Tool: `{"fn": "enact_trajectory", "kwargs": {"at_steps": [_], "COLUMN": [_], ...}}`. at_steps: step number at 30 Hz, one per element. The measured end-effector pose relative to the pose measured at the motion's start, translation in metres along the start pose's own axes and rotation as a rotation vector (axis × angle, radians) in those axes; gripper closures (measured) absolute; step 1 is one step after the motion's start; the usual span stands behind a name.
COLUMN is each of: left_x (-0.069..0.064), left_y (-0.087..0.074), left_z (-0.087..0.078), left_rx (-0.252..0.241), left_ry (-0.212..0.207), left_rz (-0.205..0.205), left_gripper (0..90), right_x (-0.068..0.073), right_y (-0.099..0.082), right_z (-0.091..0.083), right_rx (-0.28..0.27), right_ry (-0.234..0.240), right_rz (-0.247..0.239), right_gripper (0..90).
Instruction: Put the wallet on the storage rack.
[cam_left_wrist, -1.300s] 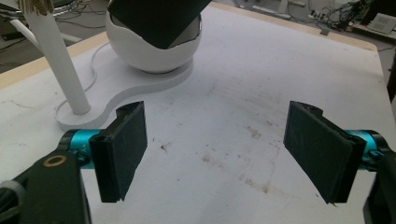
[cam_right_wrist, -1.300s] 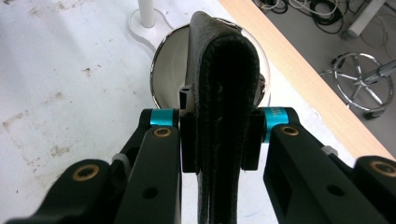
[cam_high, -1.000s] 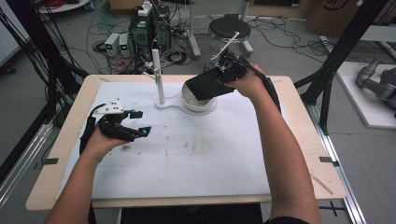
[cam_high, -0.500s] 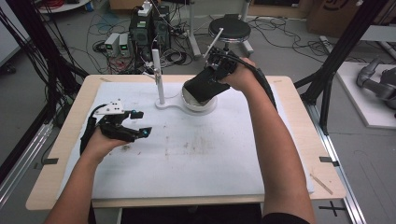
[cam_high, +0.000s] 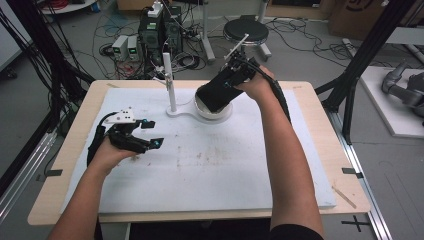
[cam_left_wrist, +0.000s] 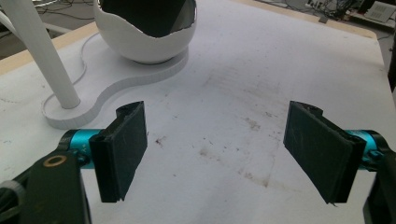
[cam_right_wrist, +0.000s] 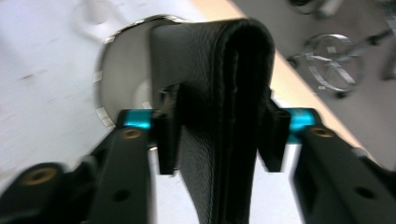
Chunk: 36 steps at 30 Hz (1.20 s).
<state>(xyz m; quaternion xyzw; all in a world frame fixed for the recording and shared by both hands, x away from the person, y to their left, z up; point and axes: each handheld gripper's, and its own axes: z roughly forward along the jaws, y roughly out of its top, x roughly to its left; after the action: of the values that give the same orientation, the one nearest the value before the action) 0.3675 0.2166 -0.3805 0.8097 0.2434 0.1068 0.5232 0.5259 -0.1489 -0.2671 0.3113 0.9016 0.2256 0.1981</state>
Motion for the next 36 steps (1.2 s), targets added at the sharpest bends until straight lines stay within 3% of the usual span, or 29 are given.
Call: {"fn": "enact_trajectory", "kwargs": {"at_steps": [6, 11, 21, 30, 36], "left_x": [0.001, 0.001, 0.001, 0.0, 0.0], "left_y": [0.0, -0.001, -0.001, 0.0, 0.0], "left_z": [0.0, 0.0, -0.001, 0.0, -0.002], "left_rx": [-0.003, -0.004, -0.006, -0.005, -0.016], "left_ry": [0.002, 0.002, 0.001, 0.004, 0.008], "left_rz": [-0.003, -0.008, -0.007, -0.006, -0.005], "left_gripper": [21.6, 21.6, 21.6, 21.6, 21.6], "right_x": [-0.008, -0.01, -0.015, -0.012, -0.007], "right_y": [-0.003, -0.005, -0.011, -0.015, -0.03], "right_z": [0.0, -0.004, 0.001, -0.009, -0.028], "right_rx": [-0.051, -0.106, -0.092, -0.123, -0.205], "right_ry": [-0.036, -0.059, -0.106, -0.115, -0.077], "right_rz": [0.051, 0.079, 0.156, 0.129, 0.144], "right_gripper": [40.9, 40.0, 34.8, 31.8, 26.1]}}
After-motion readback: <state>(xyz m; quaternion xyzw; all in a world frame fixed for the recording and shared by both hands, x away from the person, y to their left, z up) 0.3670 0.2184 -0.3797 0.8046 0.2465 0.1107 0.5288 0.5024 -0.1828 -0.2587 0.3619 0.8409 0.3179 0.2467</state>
